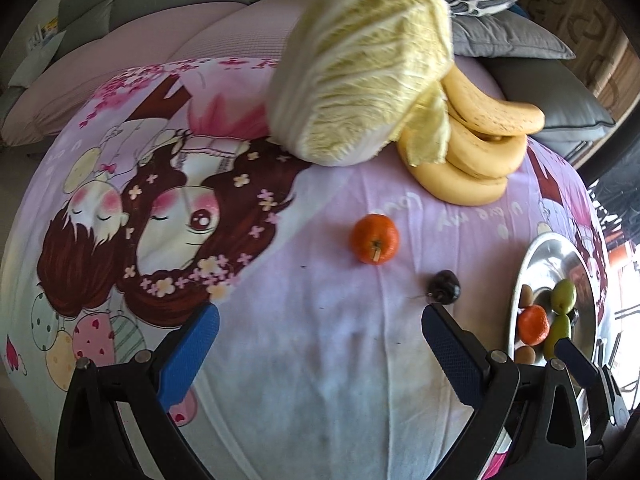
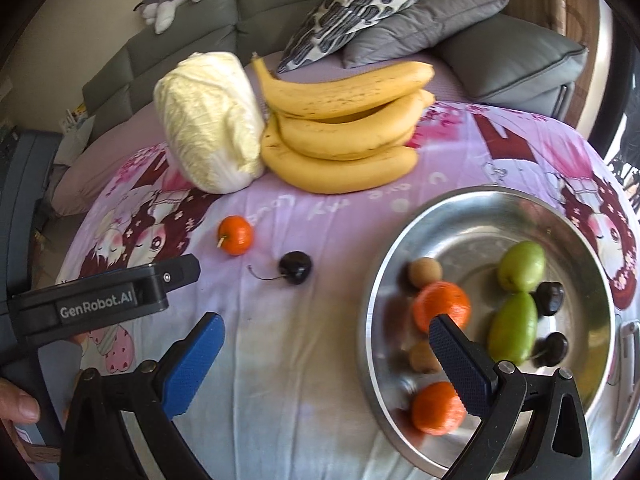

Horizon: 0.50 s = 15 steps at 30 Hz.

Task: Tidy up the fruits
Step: 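Grasp the tangerine with the left tool while the right tool grasps the dark cherry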

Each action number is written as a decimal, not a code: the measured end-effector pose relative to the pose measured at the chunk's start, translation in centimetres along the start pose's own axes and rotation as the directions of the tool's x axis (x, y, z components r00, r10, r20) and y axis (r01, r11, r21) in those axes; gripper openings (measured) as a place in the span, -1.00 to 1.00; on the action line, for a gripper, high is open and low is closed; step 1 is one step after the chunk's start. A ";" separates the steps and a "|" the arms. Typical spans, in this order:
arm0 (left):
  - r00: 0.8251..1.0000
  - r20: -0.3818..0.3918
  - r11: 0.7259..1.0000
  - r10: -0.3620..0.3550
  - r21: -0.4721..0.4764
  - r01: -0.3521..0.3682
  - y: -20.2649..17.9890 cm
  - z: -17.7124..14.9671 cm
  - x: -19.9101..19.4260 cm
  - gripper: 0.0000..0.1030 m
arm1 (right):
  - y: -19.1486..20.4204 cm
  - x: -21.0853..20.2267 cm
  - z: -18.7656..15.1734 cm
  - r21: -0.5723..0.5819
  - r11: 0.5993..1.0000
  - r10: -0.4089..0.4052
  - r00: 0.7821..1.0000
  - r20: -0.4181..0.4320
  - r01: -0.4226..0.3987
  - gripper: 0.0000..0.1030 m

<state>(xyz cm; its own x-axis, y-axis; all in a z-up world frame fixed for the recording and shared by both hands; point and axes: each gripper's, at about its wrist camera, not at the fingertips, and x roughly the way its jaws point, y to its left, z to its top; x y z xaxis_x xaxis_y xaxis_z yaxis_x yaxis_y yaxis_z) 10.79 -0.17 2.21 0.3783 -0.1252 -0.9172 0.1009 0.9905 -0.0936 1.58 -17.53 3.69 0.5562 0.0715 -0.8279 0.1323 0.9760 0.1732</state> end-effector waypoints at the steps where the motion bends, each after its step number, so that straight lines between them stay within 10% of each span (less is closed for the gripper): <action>1: 1.000 0.000 1.000 0.002 -0.005 -0.002 0.2 0.0 0.0 0.96 | 0.2 0.1 0.0 -0.003 1.000 0.003 1.000 0.001 -0.003 1.00; 15: 1.000 -0.017 0.997 0.017 -0.069 -0.018 2.1 0.4 1.2 0.96 | 2.5 1.5 0.1 -0.056 0.998 0.042 0.999 0.012 -0.042 1.00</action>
<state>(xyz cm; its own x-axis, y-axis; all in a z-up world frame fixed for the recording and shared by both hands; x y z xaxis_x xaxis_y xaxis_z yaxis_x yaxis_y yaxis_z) 11.80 1.70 1.03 0.3645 -0.1070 -0.9250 0.0301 0.9942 -0.1031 2.80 -15.04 2.87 0.5709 0.1103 -0.8135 0.0627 0.9822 0.1772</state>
